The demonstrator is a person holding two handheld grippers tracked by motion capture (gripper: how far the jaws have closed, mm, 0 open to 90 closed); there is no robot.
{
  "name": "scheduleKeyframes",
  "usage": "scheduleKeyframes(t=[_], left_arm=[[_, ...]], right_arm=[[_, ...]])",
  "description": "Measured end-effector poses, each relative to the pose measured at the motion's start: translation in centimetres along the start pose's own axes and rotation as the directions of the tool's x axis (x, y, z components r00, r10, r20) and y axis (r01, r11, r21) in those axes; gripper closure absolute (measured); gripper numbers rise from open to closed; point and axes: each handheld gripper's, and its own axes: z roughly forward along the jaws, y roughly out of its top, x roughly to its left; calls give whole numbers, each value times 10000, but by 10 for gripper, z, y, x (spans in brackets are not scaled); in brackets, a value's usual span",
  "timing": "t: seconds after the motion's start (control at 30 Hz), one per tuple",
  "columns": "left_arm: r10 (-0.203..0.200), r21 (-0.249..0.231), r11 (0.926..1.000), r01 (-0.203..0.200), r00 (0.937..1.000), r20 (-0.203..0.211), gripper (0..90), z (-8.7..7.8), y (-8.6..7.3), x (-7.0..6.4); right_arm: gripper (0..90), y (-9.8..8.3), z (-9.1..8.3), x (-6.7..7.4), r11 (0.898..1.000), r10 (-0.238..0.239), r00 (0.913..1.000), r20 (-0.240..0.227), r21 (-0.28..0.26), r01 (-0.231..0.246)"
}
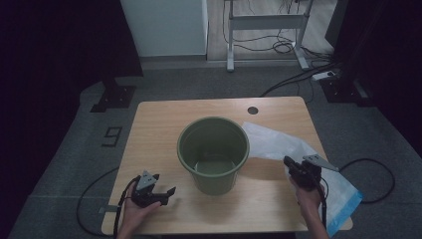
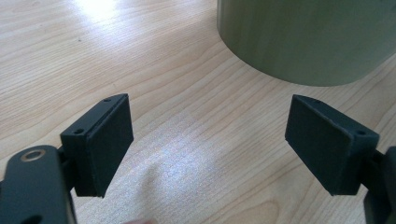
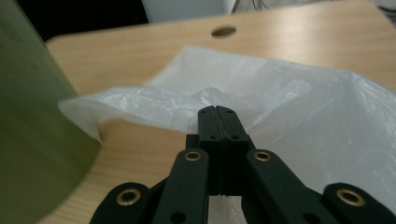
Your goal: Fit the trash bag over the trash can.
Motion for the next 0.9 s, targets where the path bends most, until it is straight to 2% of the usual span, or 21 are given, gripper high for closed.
scheduleKeyframes(t=[0.17, 0.27, 0.63, 0.9], left_arm=[[-28, -44, 10000, 28, 10000, -5, 147, 0, 0, 0], [-74, -78, 9999, 75, 10000, 4, 147, -1, 0, 0], [-128, -178, 9998, 128, 9999, 25, 147, -3, 1, 0], [-161, -252, 9995, 163, 9998, 76, 147, -3, 2, -2]], right_arm=[[888, 15, -15, 0, 9954, 329, 9992, -222, -892, -347], [889, 25, -25, 3, 9909, 251, 9990, -377, -1316, -298], [889, 49, -47, 15, 9761, 70, 9967, -805, -2161, -243], [889, 71, -70, 22, 9577, -68, 9948, -1017, -2867, -227]])
